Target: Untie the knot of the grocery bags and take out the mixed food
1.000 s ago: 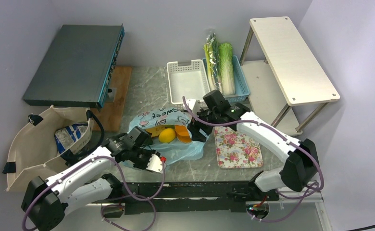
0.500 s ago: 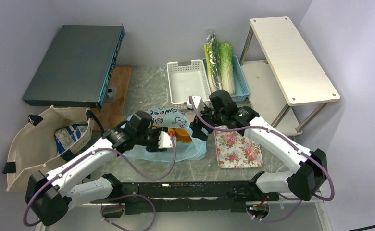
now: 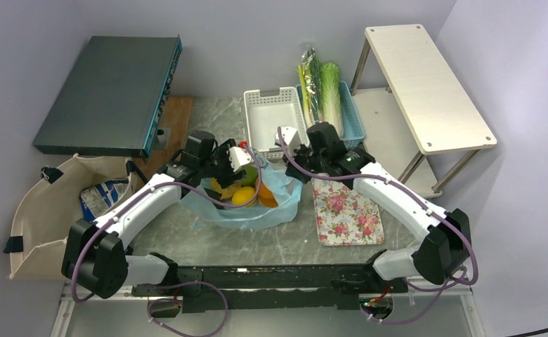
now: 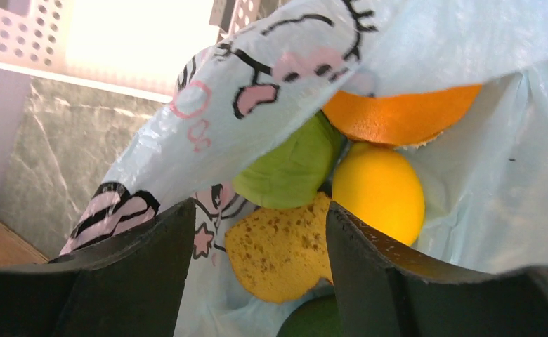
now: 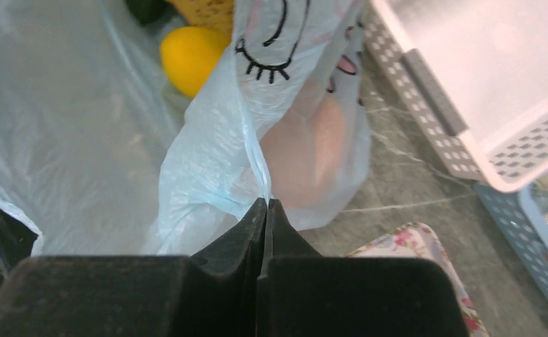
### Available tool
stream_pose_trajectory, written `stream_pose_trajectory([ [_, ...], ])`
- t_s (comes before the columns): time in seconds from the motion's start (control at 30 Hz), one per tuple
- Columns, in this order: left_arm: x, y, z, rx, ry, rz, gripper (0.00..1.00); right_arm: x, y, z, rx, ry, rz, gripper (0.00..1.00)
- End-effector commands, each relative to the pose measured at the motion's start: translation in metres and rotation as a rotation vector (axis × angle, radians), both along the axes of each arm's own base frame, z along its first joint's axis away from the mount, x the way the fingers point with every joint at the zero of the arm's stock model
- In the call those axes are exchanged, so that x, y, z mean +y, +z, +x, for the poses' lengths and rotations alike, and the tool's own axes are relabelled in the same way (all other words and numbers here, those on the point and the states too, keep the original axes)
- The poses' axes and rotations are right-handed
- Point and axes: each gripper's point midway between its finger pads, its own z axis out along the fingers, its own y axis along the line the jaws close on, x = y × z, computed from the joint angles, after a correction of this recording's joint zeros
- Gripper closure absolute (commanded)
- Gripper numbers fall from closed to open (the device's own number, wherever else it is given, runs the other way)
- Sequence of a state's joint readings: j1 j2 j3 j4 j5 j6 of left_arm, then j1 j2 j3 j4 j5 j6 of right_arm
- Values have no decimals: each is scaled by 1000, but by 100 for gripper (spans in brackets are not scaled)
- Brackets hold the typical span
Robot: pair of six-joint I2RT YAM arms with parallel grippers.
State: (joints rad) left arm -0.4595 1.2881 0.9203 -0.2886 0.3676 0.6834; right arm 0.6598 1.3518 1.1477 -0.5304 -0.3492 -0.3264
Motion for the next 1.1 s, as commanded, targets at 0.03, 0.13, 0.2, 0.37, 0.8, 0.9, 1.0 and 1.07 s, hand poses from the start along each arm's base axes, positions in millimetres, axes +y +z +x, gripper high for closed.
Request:
stream_pose_trajectory([
  [0.03,-14,27,-20,-124,-149,-81,33,-6,49,37,-119,-109,107,100],
  [0.13,-12,15,-48,-147,-295,-42,44,-3,57,27,-118,-74,153,100],
  [0.2,-4,0,-64,-112,-361,31,50,0,58,15,-95,-31,175,100],
  [0.37,44,-59,-99,80,-410,299,56,6,43,-12,-23,59,180,100],
  [0.8,58,-101,-178,294,-559,390,57,16,12,-36,-20,178,129,100],
  [0.9,56,-107,-189,345,-582,407,56,16,8,-39,-28,187,126,100],
  [1.0,58,-110,-197,383,-593,425,56,15,7,-40,-37,188,126,100],
  [1.07,59,-112,-198,376,-604,441,55,14,6,-40,-39,186,128,100],
])
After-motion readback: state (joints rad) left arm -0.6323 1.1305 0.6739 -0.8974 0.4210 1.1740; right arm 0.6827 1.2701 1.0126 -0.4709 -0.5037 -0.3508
